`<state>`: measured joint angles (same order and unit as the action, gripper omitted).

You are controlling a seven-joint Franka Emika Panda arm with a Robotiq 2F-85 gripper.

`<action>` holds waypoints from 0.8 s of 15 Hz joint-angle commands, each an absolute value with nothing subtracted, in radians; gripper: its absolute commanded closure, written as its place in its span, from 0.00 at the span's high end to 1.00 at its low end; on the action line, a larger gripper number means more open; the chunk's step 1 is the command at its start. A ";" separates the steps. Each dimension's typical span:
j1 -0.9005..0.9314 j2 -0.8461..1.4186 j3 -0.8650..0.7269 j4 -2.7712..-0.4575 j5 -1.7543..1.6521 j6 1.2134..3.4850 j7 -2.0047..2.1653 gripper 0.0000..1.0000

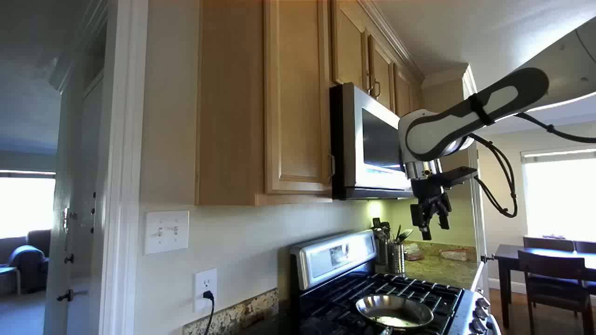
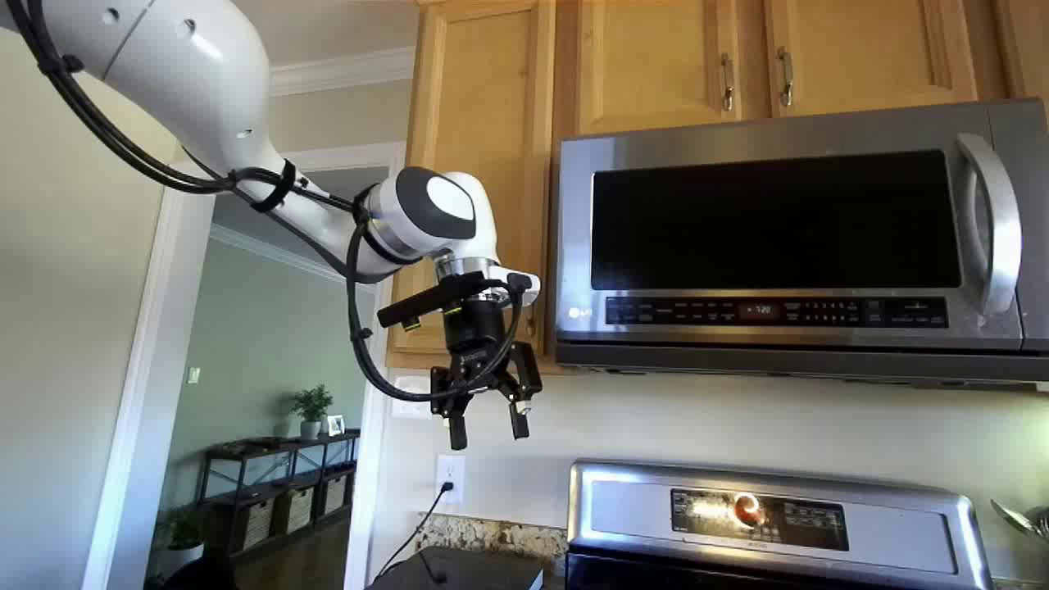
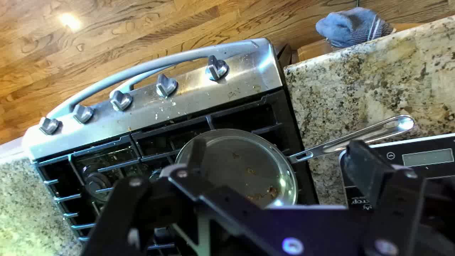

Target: Open the left cupboard door

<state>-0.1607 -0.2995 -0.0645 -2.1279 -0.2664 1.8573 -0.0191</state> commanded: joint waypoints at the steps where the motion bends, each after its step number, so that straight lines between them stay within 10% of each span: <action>1: -0.145 -0.299 -0.078 -2.126 -0.270 1.855 -0.016 1.00; 12: -0.104 -0.298 -0.060 -2.093 -0.259 2.039 -0.030 1.00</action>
<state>-0.1271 -0.2994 -0.0588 -2.1206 -0.2614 1.9615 -0.0191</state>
